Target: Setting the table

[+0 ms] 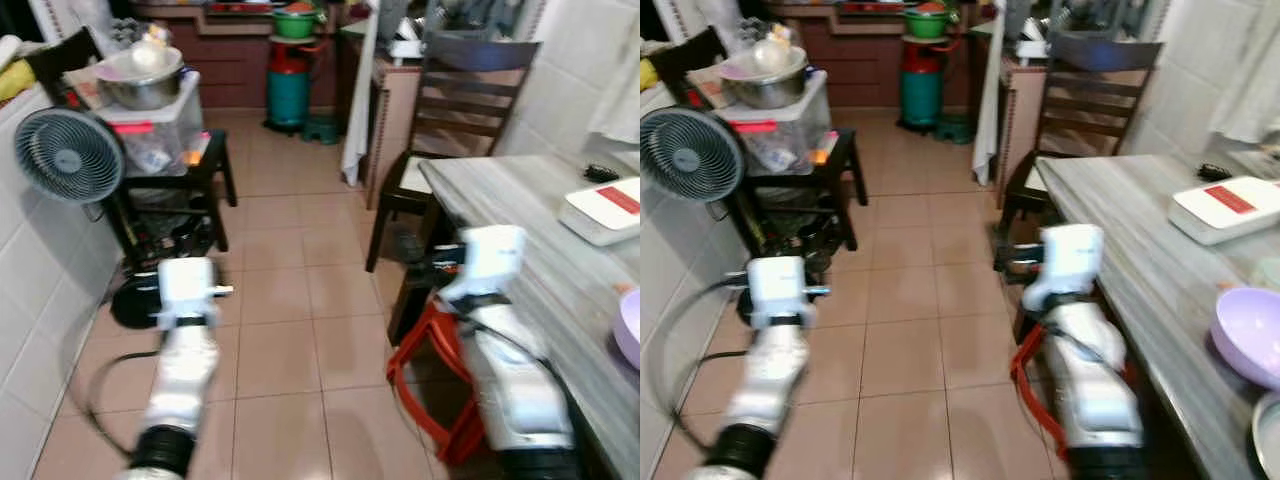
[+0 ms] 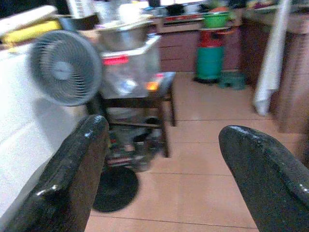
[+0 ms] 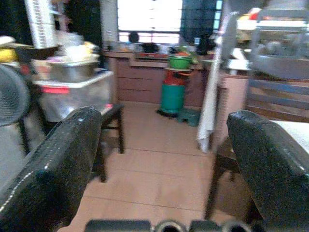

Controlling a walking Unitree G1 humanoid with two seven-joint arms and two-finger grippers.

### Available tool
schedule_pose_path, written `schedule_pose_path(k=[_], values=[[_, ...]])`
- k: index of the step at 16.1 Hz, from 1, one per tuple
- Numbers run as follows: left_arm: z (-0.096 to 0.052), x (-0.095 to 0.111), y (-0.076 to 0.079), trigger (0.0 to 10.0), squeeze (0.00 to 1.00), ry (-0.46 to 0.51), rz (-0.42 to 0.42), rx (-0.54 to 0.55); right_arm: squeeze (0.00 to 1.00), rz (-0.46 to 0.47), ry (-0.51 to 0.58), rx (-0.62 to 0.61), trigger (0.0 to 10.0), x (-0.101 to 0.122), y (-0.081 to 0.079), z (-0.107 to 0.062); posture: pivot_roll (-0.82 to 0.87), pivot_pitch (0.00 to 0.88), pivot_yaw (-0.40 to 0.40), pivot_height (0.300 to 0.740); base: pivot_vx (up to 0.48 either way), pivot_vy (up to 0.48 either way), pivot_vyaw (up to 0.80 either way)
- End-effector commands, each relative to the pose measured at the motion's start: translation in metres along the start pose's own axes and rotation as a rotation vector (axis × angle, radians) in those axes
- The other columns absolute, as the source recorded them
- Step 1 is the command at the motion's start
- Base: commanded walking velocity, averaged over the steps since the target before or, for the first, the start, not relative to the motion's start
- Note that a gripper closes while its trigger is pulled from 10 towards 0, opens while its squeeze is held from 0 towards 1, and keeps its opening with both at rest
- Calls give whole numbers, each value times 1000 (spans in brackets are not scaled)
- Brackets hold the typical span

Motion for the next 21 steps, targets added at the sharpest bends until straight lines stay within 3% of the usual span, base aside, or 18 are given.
schedule_pose_path(k=[1,16,21], values=[[1,5,8,10000,0,15,-13,-18,0,-12,10,-27,10000,4,9,-2,-83,0,10,740,0,375,0],[7,10,4,10000,0,40,-5,-6,0,-34,26,5,10000,3,3,1,-73,0,27,740,0,417,0],[8,10,4,10000,0,36,-2,-11,0,-22,36,1,10000,3,3,2,-75,0,31,740,0,480,669]])
Point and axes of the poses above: a point about 5 cm out from each wrist's last joint towards the gripper, its own z axis pointing out of the wrist towards the gripper, its own x axis along the axis of the wrist's last joint, y = z × x, the point moved 1 cm from there along z, pointing out of the wrist towards the gripper, and after that the axes turned 10 degrees about z, right-handed, at the moved point
